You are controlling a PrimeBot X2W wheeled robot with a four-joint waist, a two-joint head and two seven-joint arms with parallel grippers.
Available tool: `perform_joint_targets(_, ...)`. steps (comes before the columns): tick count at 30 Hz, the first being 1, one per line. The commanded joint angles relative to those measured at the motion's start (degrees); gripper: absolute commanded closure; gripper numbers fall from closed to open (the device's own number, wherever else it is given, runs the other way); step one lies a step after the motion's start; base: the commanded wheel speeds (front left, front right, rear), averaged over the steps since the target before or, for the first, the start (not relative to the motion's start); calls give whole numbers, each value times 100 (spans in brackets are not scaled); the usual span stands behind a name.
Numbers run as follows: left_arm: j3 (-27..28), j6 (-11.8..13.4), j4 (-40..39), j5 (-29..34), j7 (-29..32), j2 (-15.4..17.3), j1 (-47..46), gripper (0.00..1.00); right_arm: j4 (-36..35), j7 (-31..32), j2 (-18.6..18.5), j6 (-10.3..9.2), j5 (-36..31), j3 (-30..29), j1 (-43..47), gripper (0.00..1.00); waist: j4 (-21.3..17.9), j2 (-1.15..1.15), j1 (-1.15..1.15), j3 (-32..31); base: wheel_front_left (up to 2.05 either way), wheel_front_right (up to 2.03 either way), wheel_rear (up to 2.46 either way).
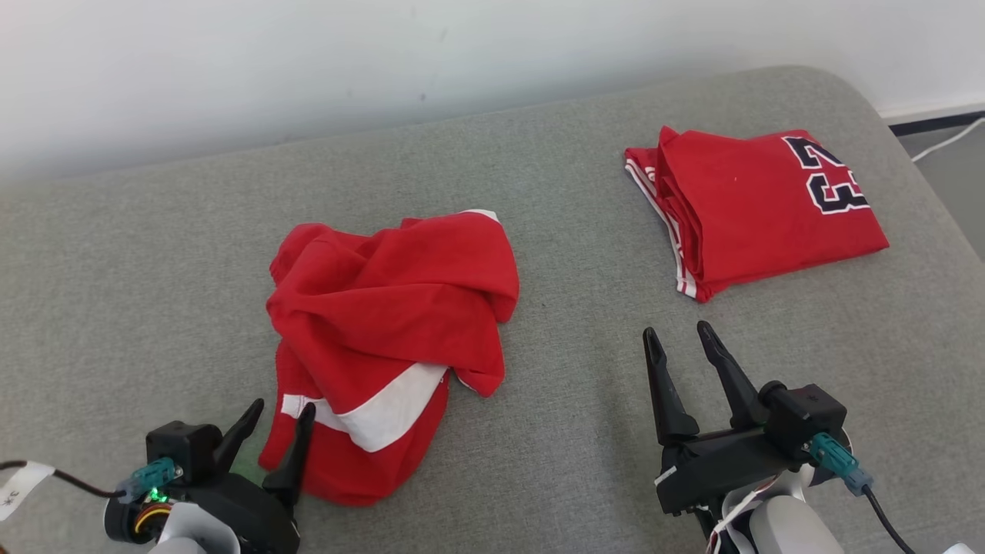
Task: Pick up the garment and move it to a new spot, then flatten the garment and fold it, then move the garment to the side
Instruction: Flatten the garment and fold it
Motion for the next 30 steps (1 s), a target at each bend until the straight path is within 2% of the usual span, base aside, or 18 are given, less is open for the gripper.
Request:
perform_joint_targets(1,-39,-33,125,-61,17,11,-78,0,-1,-12,-13,-2,18,23,-25,0,-71,0,0,44,0,0,0)
perform_joint_targets(4,-64,-79,324,-63,-36,-15,-178,0,0,-12,-18,-2,28,23,-38,0,-129,0,0,57,0,0,0)
perform_joint_targets(5,-82,-83,374,-56,-53,-25,-203,5,0,-12,-21,-2,28,22,-30,0,-143,0,0,56,0,0,0)
perform_joint_targets(6,-103,-87,419,-57,-55,-46,-218,59,1,-12,-20,-2,24,15,-18,0,-151,0,0,53,0,0,0)
perform_joint_targets(8,-127,-104,497,-60,-63,-52,-240,100,3,-12,-20,-2,14,6,6,0,-165,0,0,44,0,0,0)
perform_joint_targets(13,-222,-50,582,81,-176,-79,-282,100,3,-12,-35,-2,-23,-35,61,0,-121,0,0,-23,0,0,0)
perform_joint_targets(20,-211,18,419,54,-326,-132,-159,100,59,-12,-37,-2,-8,0,140,0,132,0,0,-188,0,0,0)
perform_joint_targets(24,-130,127,110,-8,-409,-99,77,100,85,-12,-42,-2,21,-7,223,0,324,0,0,-303,0,0,0)
perform_joint_targets(30,94,420,-607,-110,-480,64,586,100,127,-12,-47,-2,70,29,302,0,599,0,0,-431,0,0,0)
